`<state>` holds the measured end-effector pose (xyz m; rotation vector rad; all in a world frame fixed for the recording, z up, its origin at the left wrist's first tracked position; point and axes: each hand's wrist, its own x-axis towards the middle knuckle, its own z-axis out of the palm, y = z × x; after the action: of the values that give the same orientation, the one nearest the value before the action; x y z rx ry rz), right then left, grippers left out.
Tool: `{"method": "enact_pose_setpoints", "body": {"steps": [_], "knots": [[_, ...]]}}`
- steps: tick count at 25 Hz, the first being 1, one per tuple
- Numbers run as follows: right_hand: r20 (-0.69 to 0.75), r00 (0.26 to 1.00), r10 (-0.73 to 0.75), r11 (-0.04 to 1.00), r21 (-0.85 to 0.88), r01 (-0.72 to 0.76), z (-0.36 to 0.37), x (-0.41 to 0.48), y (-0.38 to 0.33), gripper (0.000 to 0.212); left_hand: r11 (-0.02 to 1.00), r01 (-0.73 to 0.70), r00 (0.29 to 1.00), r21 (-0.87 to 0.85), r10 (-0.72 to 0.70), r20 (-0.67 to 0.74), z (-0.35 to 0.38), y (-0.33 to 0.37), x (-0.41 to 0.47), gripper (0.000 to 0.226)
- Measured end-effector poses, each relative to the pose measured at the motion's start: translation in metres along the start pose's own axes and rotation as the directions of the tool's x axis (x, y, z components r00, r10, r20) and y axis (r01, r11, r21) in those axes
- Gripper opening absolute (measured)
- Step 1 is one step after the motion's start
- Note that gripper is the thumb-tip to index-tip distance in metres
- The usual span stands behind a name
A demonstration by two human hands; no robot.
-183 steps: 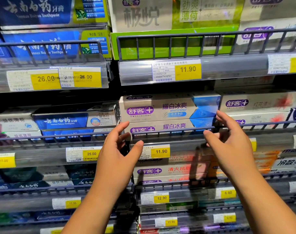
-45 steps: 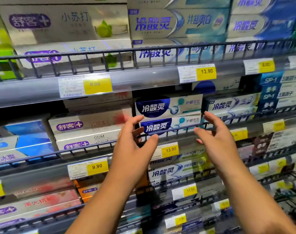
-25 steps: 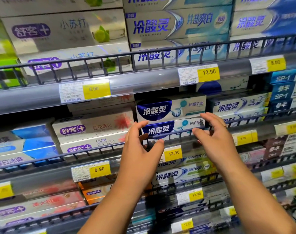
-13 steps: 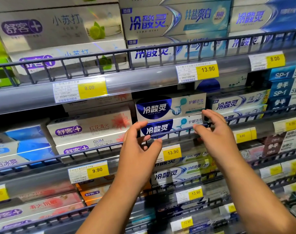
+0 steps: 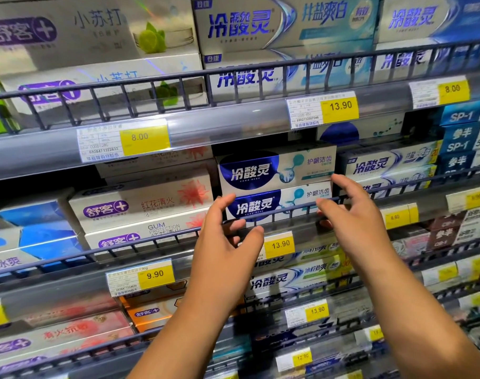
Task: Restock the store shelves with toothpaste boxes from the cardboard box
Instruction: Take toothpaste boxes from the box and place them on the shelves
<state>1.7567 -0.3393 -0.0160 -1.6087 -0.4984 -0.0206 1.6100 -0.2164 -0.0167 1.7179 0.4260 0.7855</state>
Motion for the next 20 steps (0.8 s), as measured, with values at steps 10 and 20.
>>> {"method": "enact_pose_setpoints", "body": {"steps": [10,20], "knots": [[0.005,1.0,0.009,0.999,0.038,-0.009,-0.001,0.0,0.004,0.053,1.0,-0.005,1.0,-0.01,0.005,0.003,-0.003,-0.007,-0.002,0.046],[0.059,0.998,0.021,0.984,0.175,-0.031,0.0,-0.001,0.009,0.05,0.999,0.023,1.0,-0.039,-0.024,-0.017,-0.005,-0.006,-0.004,0.049]]}}
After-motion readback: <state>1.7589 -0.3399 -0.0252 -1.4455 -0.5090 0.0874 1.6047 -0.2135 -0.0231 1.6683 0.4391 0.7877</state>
